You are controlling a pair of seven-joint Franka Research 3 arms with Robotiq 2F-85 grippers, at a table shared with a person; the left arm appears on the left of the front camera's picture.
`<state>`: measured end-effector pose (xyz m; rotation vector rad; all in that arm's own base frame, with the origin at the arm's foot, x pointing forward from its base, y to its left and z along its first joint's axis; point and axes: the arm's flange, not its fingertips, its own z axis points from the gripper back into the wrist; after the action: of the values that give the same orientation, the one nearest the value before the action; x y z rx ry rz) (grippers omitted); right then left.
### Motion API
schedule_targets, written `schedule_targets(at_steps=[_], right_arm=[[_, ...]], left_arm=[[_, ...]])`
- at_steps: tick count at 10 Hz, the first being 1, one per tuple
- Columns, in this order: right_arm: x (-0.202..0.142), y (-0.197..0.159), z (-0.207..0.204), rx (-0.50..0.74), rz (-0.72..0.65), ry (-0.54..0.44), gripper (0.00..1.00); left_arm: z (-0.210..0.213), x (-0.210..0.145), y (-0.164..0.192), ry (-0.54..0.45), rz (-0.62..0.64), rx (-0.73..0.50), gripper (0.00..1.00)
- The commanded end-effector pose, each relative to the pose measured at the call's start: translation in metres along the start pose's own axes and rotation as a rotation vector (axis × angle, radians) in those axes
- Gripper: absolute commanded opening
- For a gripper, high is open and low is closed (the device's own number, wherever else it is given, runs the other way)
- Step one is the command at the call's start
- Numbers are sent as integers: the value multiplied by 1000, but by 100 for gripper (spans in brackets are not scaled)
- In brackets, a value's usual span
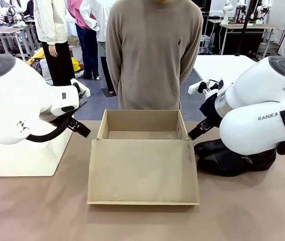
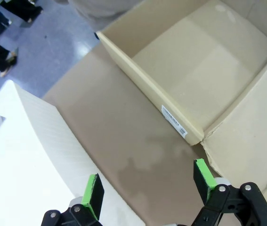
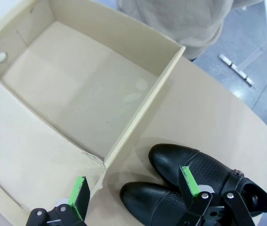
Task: Pack the shoes into the box.
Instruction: Place one shoe of the Shoes into the Shoes Box.
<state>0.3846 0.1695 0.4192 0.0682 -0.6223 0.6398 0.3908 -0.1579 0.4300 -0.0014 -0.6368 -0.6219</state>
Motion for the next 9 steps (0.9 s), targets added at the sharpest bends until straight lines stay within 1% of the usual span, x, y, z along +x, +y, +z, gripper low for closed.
schedule_targets(at_steps=[1, 3, 5, 7, 8, 9], right_arm=[[8, -13, 39, 58, -15, -14, 100], [15, -19, 75, 73, -16, -19, 100], [19, -21, 110, 78, 10, -34, 100], [21, -23, 123, 110, 51, -42, 100], [20, -26, 130, 138, 82, -67, 100], [19, -30, 138, 166, 113, -94, 100]], left_arm=[[39, 17, 2, -1, -49, 28, 100], [73, 34, 4, -5, -91, 28, 100], [111, 47, 6, -40, -124, 36, 100], [127, 52, 10, -68, -138, 10, 100], [133, 52, 13, -102, -153, -10, 100], [140, 51, 19, -166, -180, -65, 100]])
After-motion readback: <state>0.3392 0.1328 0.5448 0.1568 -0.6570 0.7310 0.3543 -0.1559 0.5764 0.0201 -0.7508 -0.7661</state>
